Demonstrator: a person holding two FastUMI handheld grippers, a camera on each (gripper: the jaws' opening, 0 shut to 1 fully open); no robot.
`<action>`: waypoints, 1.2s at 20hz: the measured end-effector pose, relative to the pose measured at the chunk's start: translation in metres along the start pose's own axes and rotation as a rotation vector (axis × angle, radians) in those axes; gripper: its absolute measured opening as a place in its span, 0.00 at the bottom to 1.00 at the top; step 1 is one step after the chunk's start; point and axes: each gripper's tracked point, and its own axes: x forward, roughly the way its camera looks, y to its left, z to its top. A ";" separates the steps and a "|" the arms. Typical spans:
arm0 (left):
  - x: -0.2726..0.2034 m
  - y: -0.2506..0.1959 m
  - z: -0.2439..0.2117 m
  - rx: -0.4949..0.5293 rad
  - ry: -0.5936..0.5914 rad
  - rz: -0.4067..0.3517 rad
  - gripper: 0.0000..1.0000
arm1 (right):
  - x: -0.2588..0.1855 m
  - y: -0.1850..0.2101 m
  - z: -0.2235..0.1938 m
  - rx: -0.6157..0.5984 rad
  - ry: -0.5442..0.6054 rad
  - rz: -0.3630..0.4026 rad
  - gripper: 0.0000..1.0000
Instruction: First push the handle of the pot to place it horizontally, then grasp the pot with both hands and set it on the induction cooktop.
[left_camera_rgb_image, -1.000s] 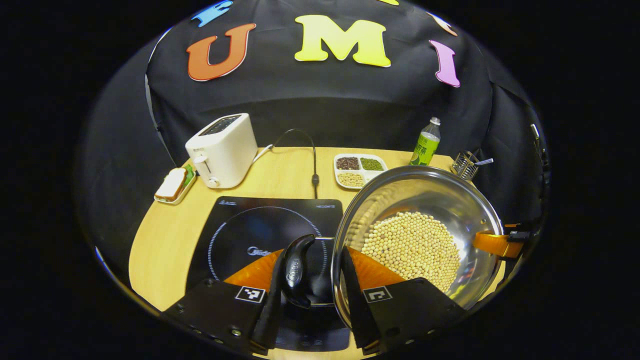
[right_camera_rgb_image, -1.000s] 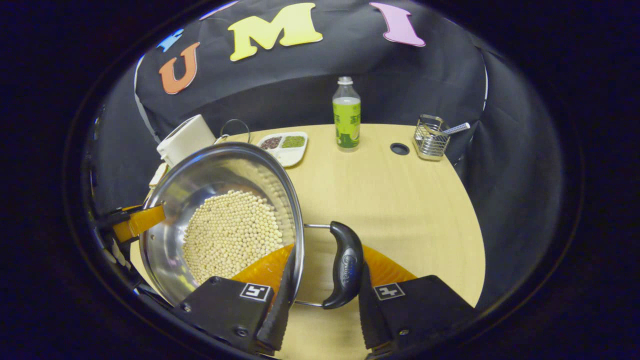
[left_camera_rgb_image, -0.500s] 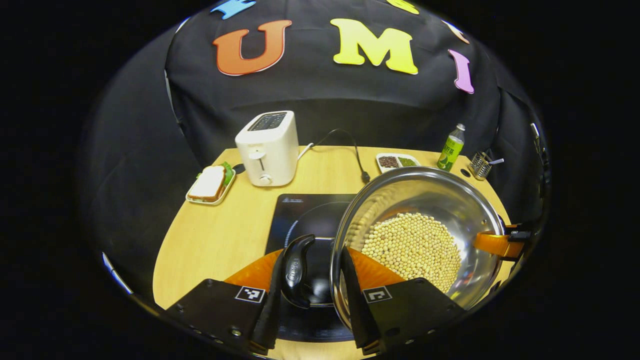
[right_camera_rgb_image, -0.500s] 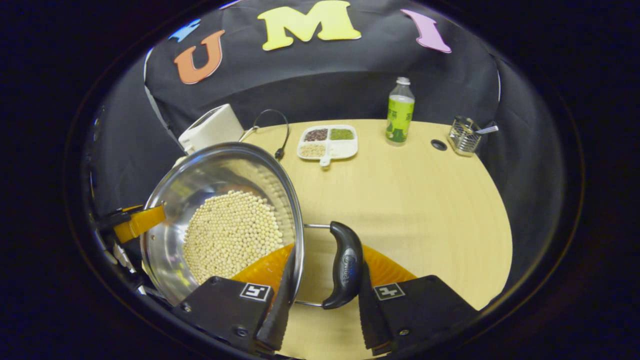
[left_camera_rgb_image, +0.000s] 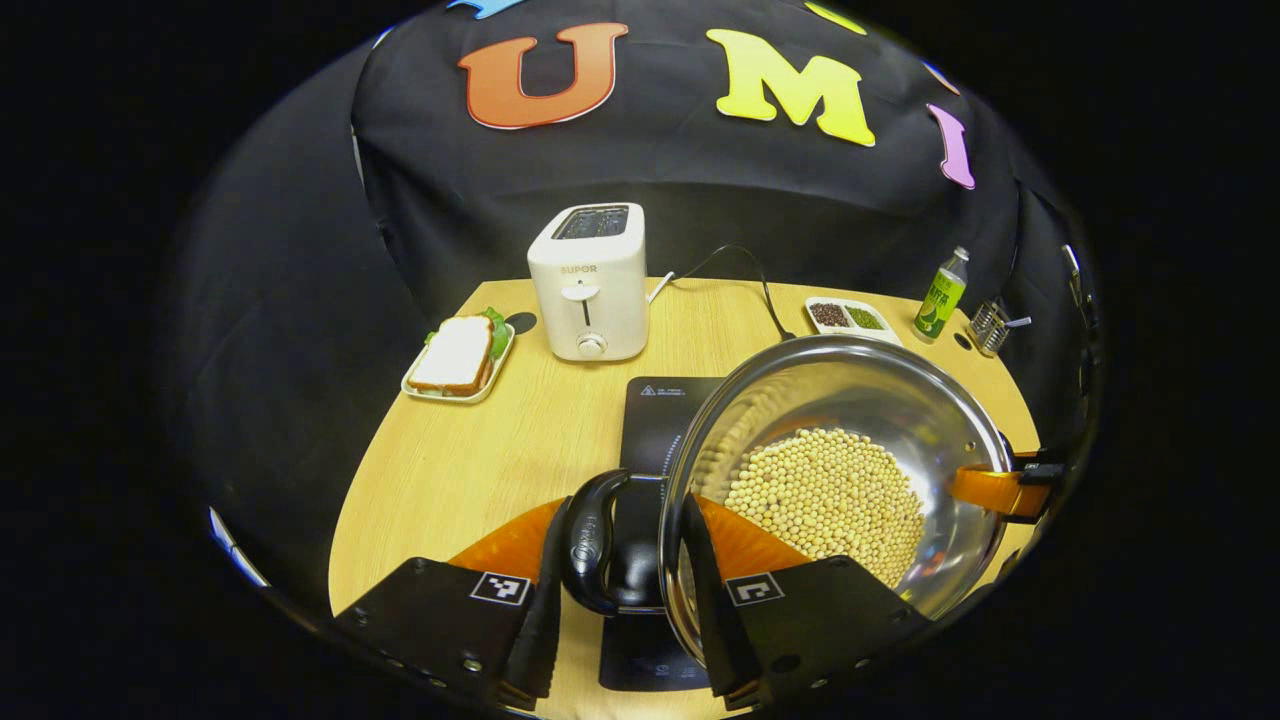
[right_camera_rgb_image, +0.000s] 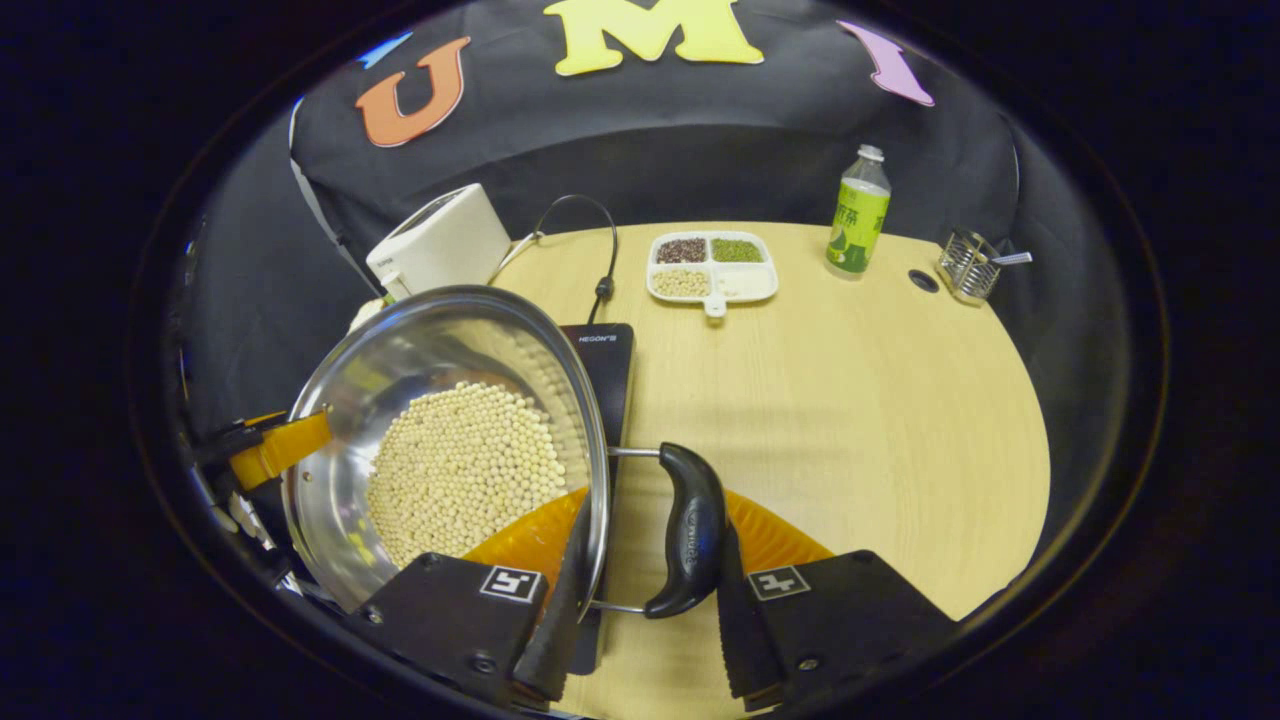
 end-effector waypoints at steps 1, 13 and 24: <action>0.002 0.004 0.001 -0.002 0.000 -0.001 0.56 | 0.003 0.003 0.001 -0.001 0.005 -0.001 0.59; 0.030 0.010 -0.006 0.002 0.013 -0.042 0.57 | 0.019 0.009 0.002 -0.016 0.017 -0.037 0.60; 0.029 0.011 -0.004 -0.003 -0.096 -0.055 0.57 | 0.021 0.006 0.003 -0.043 0.006 -0.028 0.60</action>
